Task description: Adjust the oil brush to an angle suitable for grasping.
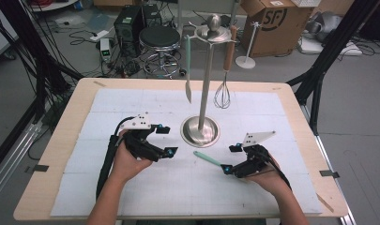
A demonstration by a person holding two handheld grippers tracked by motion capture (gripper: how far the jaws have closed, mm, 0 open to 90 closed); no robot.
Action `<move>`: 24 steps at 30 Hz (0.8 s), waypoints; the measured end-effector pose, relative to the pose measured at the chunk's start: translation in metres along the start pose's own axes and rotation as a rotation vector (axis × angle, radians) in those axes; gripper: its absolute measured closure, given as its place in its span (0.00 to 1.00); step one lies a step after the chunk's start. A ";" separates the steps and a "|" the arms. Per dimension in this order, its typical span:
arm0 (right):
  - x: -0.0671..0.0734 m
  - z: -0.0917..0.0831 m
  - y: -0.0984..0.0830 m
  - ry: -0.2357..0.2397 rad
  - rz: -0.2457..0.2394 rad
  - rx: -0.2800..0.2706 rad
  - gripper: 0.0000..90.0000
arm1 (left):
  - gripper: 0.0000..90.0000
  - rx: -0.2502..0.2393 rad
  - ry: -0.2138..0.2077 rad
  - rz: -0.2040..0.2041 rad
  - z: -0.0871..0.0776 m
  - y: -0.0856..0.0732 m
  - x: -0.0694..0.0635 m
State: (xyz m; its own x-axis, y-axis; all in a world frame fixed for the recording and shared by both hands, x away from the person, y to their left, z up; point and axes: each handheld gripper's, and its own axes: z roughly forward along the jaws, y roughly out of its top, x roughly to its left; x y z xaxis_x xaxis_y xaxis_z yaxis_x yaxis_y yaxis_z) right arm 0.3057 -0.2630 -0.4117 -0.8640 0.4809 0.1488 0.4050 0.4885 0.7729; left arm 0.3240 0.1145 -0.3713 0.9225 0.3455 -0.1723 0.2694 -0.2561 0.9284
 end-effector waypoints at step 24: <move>0.011 0.028 -0.010 -0.116 -0.077 0.209 0.90 | 0.18 0.006 0.012 0.009 0.001 0.000 0.000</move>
State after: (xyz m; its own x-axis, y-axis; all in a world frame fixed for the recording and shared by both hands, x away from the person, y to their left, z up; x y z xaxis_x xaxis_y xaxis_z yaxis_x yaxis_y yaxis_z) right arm 0.3006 -0.2424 -0.4352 -0.8598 0.5104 0.0134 0.4022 0.6610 0.6335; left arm 0.3240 0.1133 -0.3721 0.9214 0.3538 -0.1606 0.2633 -0.2647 0.9277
